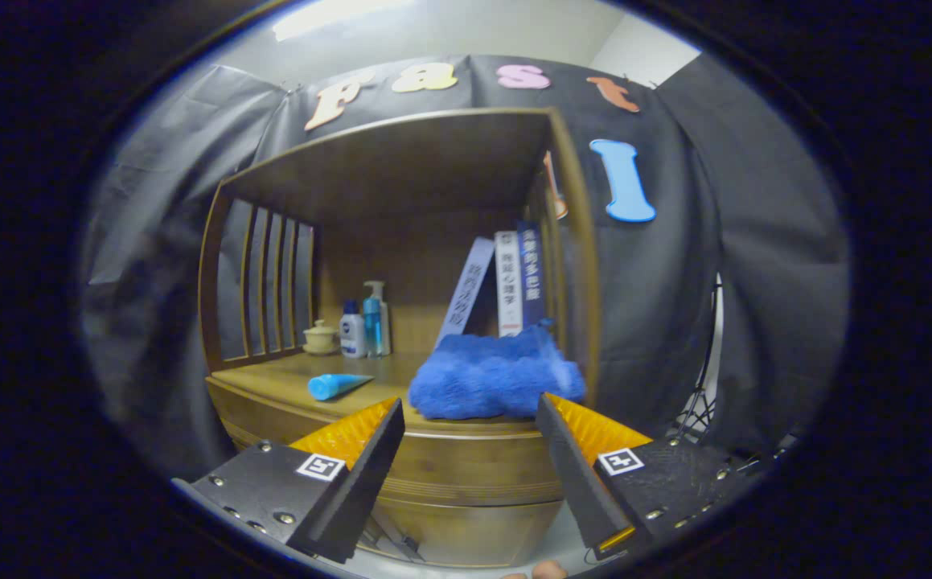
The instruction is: Pull open the drawer, take out the items inside it, and place them on the countertop above the cabinet.
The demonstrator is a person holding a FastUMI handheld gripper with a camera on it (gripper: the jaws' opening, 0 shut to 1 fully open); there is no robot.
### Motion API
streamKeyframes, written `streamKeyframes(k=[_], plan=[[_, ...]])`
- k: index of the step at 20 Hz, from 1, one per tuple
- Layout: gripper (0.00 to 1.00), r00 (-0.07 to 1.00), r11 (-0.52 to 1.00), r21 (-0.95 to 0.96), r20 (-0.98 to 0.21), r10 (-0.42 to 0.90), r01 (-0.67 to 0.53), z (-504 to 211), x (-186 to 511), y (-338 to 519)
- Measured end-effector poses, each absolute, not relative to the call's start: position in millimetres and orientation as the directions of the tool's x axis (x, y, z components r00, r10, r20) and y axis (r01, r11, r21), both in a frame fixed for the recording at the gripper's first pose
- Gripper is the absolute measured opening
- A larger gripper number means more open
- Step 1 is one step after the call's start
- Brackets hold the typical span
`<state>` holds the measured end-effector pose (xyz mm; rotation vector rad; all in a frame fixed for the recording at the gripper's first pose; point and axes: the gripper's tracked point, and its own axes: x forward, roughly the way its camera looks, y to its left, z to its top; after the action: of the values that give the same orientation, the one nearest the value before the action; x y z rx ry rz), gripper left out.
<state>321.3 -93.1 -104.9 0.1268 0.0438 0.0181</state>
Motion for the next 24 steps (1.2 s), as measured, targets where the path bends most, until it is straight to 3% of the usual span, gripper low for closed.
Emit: streamKeyframes(k=[9,24], plan=[[0.98,0.999,0.994,0.113,-0.050,0.003,0.003,-116.6,240.9,-182.0],[0.99,0.984,0.979,0.200,-0.175,0.010,0.025,-177.6,178.0,-201.1]])
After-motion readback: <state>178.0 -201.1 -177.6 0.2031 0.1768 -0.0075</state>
